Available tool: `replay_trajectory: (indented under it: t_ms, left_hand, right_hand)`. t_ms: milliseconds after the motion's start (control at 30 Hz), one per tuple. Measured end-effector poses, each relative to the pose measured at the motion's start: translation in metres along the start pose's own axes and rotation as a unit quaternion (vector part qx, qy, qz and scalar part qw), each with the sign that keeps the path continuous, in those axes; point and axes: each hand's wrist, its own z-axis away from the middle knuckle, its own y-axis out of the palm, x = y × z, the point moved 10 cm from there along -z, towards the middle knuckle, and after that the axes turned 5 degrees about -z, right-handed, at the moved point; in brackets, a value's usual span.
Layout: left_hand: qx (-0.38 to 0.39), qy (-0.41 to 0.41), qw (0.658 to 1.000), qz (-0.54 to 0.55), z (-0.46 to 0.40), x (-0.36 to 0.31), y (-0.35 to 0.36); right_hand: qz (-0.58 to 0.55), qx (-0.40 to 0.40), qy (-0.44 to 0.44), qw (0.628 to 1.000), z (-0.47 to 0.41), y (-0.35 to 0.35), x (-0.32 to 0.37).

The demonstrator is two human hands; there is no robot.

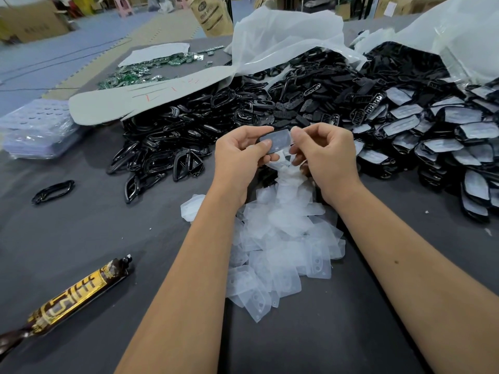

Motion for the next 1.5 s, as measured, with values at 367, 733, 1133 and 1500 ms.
replay_trajectory:
  t_ms: [367,733,1133,1500]
  left_hand:
    - [-0.040,-0.008,0.999,-0.005,-0.003,0.006,-0.010]
    - [-0.139,-0.006,0.990,0.015,-0.003,-0.002,-0.044]
    - [-0.174,-0.019,0.984,0.035,-0.001,-0.002,-0.054]
    - [-0.179,-0.017,0.983,0.032,0.002,-0.006,-0.055]
  right_hand:
    - [0.031,0.028,-0.094,0.995,0.007,0.008,0.021]
    - [0.189,0.040,-0.177,0.965,0.012,0.015,0.039]
    - [0.221,0.441,-0.028,0.869,0.057,0.087,0.011]
    - [0.075,0.257,-0.078,0.960,0.028,0.056,0.022]
